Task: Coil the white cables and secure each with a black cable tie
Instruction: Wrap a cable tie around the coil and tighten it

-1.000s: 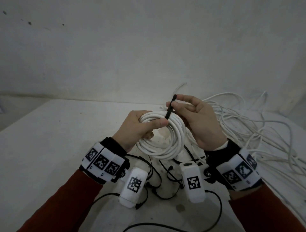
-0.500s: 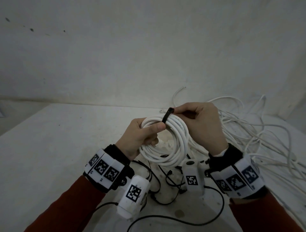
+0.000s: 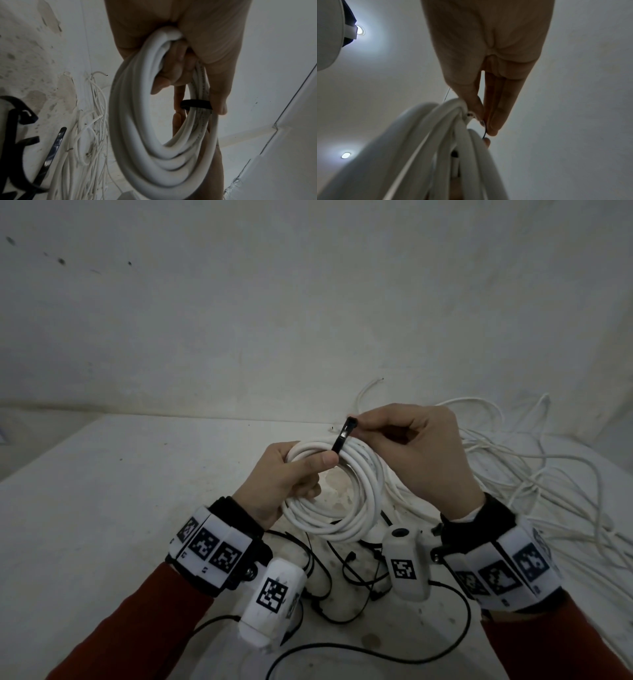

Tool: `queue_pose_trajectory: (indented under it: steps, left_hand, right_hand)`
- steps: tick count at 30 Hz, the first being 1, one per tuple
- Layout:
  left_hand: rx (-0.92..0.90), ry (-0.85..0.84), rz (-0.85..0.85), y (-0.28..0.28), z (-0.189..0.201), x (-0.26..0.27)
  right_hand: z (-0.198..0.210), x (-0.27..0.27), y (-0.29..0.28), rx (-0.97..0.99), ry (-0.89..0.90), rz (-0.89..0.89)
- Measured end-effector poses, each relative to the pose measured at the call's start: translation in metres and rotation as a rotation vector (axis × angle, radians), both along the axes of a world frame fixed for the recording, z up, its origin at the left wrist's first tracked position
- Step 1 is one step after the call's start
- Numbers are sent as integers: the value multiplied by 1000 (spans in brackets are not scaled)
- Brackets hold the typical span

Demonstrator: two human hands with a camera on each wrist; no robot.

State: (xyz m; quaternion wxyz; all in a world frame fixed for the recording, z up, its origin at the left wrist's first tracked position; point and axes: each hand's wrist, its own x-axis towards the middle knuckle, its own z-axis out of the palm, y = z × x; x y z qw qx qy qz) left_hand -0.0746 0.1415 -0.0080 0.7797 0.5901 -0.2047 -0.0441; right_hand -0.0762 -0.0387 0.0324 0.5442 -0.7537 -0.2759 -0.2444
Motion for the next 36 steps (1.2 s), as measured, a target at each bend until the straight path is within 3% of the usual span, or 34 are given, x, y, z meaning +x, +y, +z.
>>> queue_pose_trajectory:
  steps: [7,18,23,29,36]
  left_hand:
    - [108,20,39,5,8,-5]
    - [187,11,94,11,9,0]
    - [253,-74,34,14,11,-1]
    - [341,-75,50,19,13,0]
    - [381,-82,79,11,9,-1]
  right_hand:
    - [4,-4,2,187,232,183]
    - [2,2,2,431,746,423]
    - [0,4,1,529,930,486]
    - [-3,6,2,586,894,473]
    - [-1,-2,7,482,713,408]
